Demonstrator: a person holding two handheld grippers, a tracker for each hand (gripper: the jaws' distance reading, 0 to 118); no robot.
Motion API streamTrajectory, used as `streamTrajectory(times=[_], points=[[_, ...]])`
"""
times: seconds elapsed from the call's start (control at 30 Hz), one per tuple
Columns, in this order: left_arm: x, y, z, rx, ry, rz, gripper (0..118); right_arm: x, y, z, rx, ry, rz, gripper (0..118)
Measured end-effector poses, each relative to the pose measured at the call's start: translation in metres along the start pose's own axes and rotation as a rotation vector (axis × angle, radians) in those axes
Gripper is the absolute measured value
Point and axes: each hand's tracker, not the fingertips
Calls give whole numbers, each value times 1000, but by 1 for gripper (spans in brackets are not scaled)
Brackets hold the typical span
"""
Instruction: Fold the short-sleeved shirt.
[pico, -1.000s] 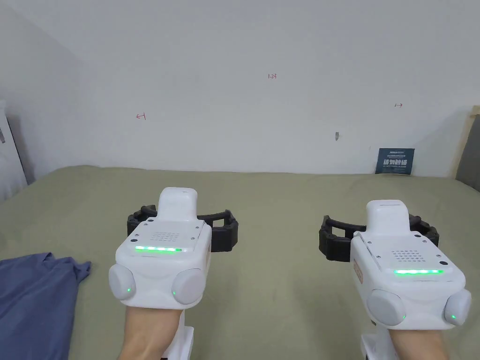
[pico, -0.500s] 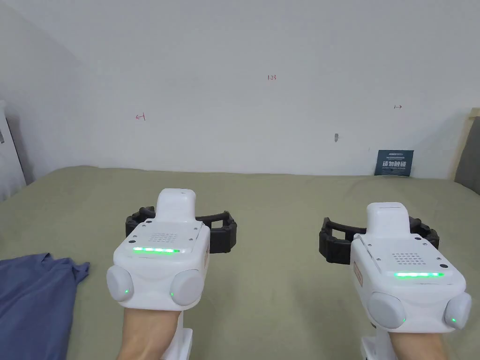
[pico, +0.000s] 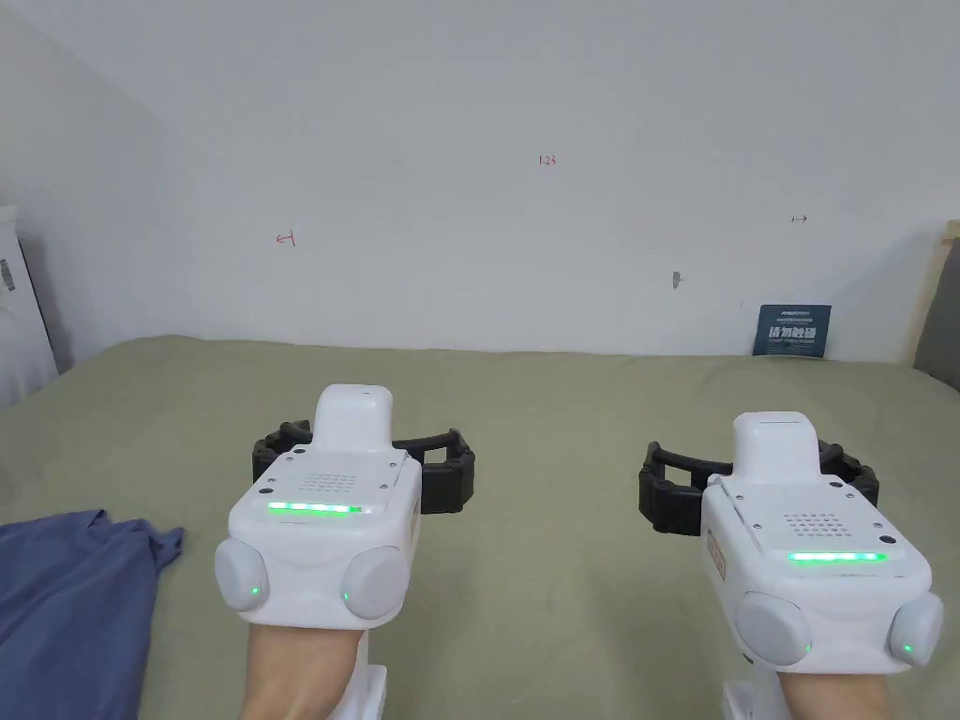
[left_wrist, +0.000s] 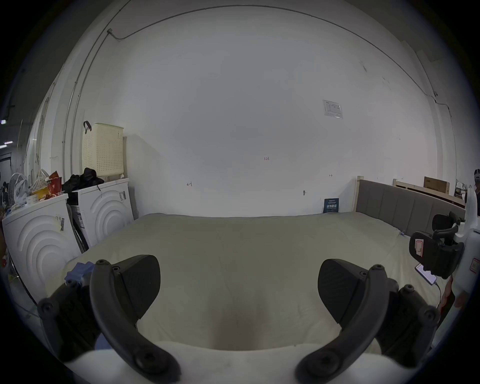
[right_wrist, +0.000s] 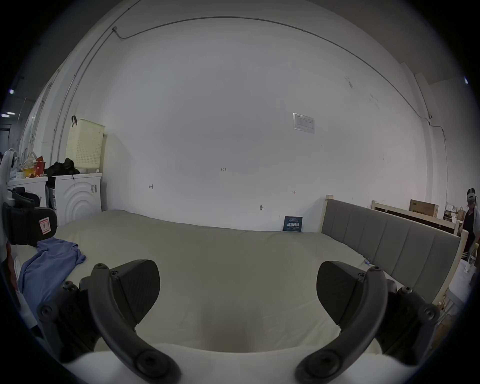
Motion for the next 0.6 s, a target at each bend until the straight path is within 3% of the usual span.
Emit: streamTrajectory(times=[0.6], points=[[-2,-4,-10,0,-3,3,118,1,1,0,9,-6,8,118]])
